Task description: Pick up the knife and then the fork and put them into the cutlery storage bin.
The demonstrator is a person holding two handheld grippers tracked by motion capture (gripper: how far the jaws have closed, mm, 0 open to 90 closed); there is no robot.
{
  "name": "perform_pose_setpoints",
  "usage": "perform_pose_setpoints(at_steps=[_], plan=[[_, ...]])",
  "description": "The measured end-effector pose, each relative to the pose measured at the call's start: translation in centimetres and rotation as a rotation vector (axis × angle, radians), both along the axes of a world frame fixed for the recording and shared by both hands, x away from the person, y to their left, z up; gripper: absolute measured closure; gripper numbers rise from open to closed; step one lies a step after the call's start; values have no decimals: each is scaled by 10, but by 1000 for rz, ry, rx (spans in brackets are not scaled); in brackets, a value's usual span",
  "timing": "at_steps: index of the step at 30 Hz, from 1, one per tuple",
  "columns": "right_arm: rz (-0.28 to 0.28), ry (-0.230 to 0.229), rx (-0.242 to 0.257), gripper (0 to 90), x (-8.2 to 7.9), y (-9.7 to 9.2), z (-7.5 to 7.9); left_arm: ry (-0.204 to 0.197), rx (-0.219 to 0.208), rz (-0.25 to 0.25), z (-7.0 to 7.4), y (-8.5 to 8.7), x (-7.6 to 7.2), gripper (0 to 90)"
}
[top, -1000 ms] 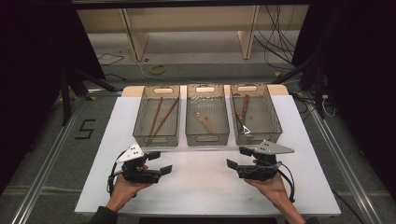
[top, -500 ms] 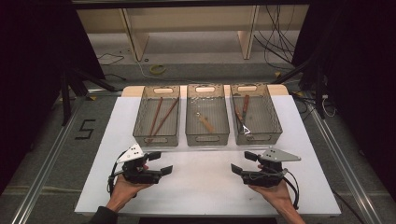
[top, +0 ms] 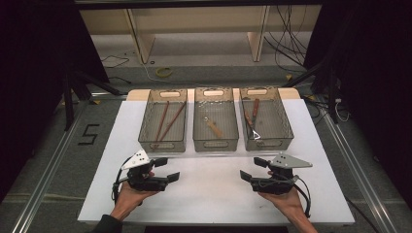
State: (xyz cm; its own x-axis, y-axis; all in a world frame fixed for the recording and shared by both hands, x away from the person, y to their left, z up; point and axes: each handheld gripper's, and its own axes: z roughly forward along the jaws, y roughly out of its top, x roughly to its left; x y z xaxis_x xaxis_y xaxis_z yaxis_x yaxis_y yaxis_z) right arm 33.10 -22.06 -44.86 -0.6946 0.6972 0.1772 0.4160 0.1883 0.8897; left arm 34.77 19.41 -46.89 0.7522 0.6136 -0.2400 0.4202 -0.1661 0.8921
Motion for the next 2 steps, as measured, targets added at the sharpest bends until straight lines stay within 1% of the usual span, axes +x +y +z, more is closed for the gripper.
perform_pose_setpoints(at_steps=[2], plan=[[-1, 1, 0, 251, 0, 0, 0, -2, 1, -1, 0, 0, 0, 190]])
